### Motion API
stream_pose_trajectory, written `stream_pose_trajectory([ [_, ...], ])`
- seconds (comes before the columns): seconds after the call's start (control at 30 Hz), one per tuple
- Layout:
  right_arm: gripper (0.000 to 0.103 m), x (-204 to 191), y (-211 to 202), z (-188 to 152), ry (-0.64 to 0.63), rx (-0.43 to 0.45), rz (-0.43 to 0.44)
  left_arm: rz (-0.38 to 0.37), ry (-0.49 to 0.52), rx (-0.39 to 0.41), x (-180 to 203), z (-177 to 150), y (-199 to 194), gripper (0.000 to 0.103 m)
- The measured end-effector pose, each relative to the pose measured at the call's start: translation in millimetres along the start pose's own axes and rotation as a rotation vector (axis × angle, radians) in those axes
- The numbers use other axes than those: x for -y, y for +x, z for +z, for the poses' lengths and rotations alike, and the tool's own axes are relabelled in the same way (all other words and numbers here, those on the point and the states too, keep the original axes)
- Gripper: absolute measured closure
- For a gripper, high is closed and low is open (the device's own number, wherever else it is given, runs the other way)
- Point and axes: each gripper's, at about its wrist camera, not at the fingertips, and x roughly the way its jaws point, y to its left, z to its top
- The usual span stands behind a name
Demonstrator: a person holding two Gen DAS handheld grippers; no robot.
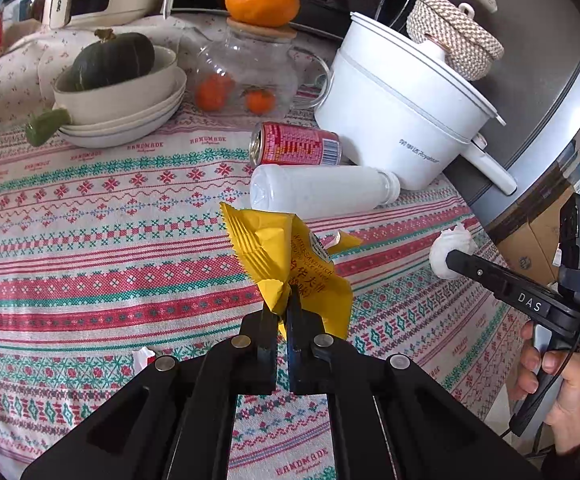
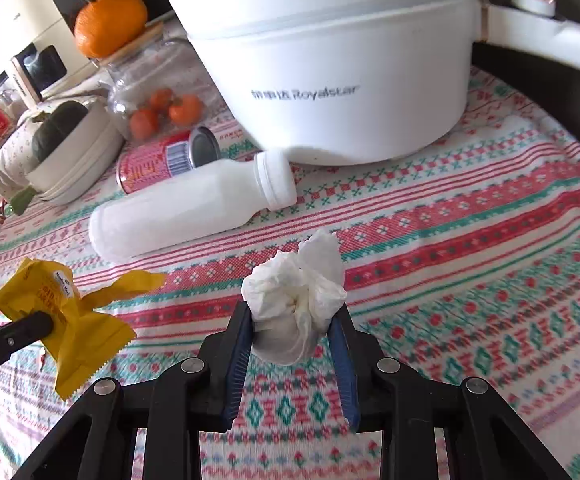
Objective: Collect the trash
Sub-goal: 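Grasp the yellow snack bag with the left tool while the right tool grasps the white tissue, then carry the yellow bag and tissue to the bin and release both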
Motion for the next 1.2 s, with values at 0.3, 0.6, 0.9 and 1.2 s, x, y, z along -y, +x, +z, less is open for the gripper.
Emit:
stream_pose_trajectory([
  [0.3, 0.069, 4, -82, -19, -0.019, 0.045, -0.024, 0.013, 0.103, 0.022, 56, -25, -58, 0.101],
  [0.6, 0.069, -1, -161, -52, -0.073, 0.086, -0.059, -0.024, 0.175, 0.060, 108, -65, -117, 0.101],
  [0.9, 0.069, -6, -209, -99, -0.118, 0.083, -0.077, -0.083, 0.238, 0.078, 147, -109, -149, 0.101],
  [1.2, 0.069, 0, -223, -144, -0.157, 0.063, -0.116, -0.123, 0.285, 0.039, 166, -145, -148, 0.101],
])
